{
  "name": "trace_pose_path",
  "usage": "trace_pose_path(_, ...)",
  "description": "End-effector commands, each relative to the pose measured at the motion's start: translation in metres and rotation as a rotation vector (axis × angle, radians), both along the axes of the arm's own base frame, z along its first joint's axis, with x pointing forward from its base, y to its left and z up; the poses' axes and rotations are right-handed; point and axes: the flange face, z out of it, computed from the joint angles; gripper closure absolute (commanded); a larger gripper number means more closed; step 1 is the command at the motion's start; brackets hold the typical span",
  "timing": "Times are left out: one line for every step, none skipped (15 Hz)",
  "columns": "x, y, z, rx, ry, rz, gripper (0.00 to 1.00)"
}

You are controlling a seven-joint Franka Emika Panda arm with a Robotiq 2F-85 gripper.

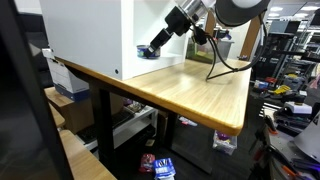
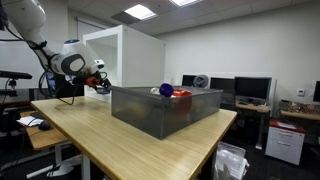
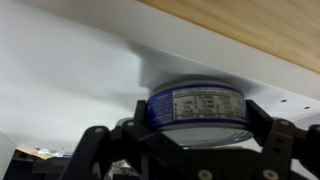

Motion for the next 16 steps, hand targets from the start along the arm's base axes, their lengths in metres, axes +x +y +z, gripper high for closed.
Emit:
trace_pose_path(-0.025, -0.009, 0.010, -0.035, 0.008, 0.015, 0.32)
trace_pose_path(-0.028, -0.010, 0.010, -0.037, 0.010, 0.015, 0.32)
trace_pose_path(-0.031, -0.013, 0.011, -0.037, 0.014, 0.011, 0.32)
trace_pose_path(-0.034, -0.017, 0.013, -0.039, 0.018, 0.006, 0.32)
trace_pose_path(-0.037, -0.022, 0.013, -0.041, 0.025, 0.001, 0.32)
trace_pose_path(-0.039, -0.027, 0.015, -0.042, 0.031, -0.005, 0.32)
trace_pose_path(-0.042, -0.032, 0.015, -0.043, 0.038, -0.010, 0.32)
trace_pose_path(-0.045, -0.037, 0.017, -0.044, 0.043, -0.015, 0.32)
trace_pose_path(-0.048, -0.043, 0.018, -0.046, 0.049, -0.017, 0.32)
trace_pose_path(-0.051, -0.046, 0.019, -0.047, 0.051, -0.017, 0.32)
trace_pose_path(-0.053, -0.049, 0.021, -0.048, 0.054, -0.012, 0.32)
trace_pose_path(-0.056, -0.053, 0.022, -0.054, 0.058, -0.008, 0.32)
trace_pose_path(-0.058, -0.056, 0.024, -0.055, 0.064, -0.003, 0.32)
trace_pose_path(-0.061, -0.060, 0.025, -0.059, 0.066, -0.002, 0.32)
trace_pose_path(-0.064, -0.063, 0.026, -0.061, 0.069, 0.002, 0.32)
trace_pose_path(-0.067, -0.067, 0.028, -0.065, 0.069, 0.004, 0.32)
